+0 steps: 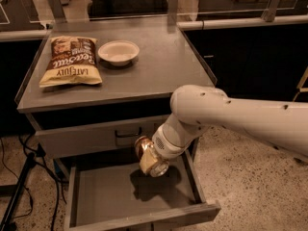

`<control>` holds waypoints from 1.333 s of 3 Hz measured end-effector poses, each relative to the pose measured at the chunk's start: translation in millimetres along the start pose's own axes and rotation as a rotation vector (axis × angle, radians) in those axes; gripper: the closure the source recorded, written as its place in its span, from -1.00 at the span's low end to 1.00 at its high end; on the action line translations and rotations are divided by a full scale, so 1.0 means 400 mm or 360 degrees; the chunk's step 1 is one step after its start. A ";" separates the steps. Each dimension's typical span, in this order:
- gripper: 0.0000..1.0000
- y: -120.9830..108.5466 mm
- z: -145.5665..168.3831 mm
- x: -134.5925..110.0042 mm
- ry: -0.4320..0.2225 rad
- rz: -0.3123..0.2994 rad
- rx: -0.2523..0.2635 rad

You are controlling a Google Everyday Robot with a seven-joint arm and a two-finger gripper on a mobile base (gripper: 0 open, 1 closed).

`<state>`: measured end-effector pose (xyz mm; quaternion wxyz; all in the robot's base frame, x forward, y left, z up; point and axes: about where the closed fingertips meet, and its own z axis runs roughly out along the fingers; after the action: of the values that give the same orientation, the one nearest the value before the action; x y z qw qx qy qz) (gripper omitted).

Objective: Place orange can into middle drawer

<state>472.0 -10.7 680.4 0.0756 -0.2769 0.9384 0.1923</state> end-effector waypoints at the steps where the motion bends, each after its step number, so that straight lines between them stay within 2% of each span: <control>1: 1.00 0.000 0.001 0.001 0.0000 0.0000 0.0000; 2: 1.00 0.002 0.051 0.013 0.0053 0.0043 -0.0004; 3: 1.00 -0.032 0.174 0.037 0.0102 0.0121 0.0023; 4: 1.00 -0.032 0.174 0.037 0.0102 0.0121 0.0023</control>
Offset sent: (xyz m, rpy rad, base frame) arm -0.0095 0.0146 -0.0502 -0.0382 0.1000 -0.0393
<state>468.9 0.1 609.1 0.0400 -0.2466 0.9515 0.1794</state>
